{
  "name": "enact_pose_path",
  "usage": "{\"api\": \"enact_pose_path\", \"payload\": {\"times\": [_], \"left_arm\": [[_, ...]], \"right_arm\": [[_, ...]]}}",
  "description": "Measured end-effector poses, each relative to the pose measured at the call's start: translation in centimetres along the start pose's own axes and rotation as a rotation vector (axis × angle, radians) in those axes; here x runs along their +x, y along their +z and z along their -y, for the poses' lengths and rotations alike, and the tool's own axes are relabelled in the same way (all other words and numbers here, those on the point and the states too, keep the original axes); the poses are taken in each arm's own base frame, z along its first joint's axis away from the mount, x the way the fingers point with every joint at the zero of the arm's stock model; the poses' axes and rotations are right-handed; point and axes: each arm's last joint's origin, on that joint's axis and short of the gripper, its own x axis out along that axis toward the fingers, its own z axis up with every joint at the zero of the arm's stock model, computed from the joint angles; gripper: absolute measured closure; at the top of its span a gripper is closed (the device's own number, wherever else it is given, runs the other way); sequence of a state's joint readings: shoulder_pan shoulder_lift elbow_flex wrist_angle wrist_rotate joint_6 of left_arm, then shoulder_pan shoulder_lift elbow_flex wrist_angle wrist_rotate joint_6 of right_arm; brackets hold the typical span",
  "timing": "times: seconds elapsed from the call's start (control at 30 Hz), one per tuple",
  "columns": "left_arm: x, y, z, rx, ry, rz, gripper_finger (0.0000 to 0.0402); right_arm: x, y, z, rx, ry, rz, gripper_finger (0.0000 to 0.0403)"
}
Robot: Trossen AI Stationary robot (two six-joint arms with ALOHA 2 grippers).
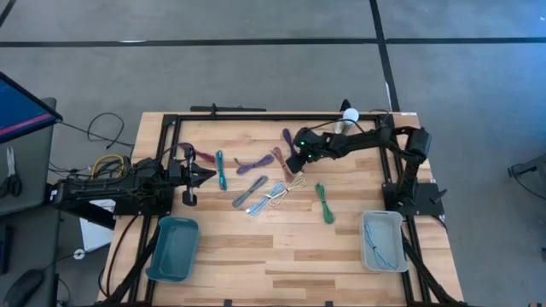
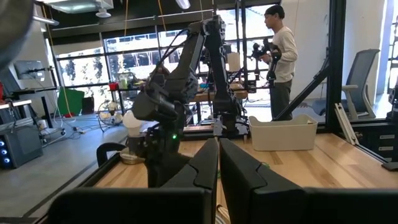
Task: Pick & Place USB Port
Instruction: Put the blue patterned USB cable into the blue bin
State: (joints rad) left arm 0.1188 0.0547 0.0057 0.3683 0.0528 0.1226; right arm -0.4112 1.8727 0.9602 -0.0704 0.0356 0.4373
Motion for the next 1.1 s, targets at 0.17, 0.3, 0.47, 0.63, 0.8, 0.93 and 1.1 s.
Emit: {"api": "enact_pose_path", "payload": {"times": [0.17,0.3,0.47,0.63,0.8,0.93,1.1], "left_arm": [[0.0,0.0,0.0,0.0,0.001,0.0,0.0385],[0.0,0.0,0.0,0.0,0.001,0.0,0.0385],[0.0,0.0,0.0,0.0,0.0,0.0,0.0385],[0.0,0.0,0.0,0.0,0.001,0.0,0.0385],[0.0,0.0,0.0,0.0,0.0,0.0,0.0385],[0.0,0.0,0.0,0.0,0.001,0.0,0.0385],[0.0,0.0,0.0,0.0,0.001,0.0,0.0385]], "right_arm": [[0.8,0.2,-0.3,-0.016,0.002,-0.01,0.0278],[0.4,0.6,-0.7,-0.051,0.014,0.007,0.0339],[-0.8,0.9,-0.9,-0.131,0.026,0.017,0.0385],[-3.4,1.7,-1.0,-0.188,0.033,0.05,0.0383],[-7.2,2.7,-1.4,-0.227,0.059,0.127,0.0384],[-10.6,2.7,-2.0,-0.279,0.082,0.174,0.0384],[-14.4,2.1,-3.2,-0.354,0.129,0.222,0.0384]]}}
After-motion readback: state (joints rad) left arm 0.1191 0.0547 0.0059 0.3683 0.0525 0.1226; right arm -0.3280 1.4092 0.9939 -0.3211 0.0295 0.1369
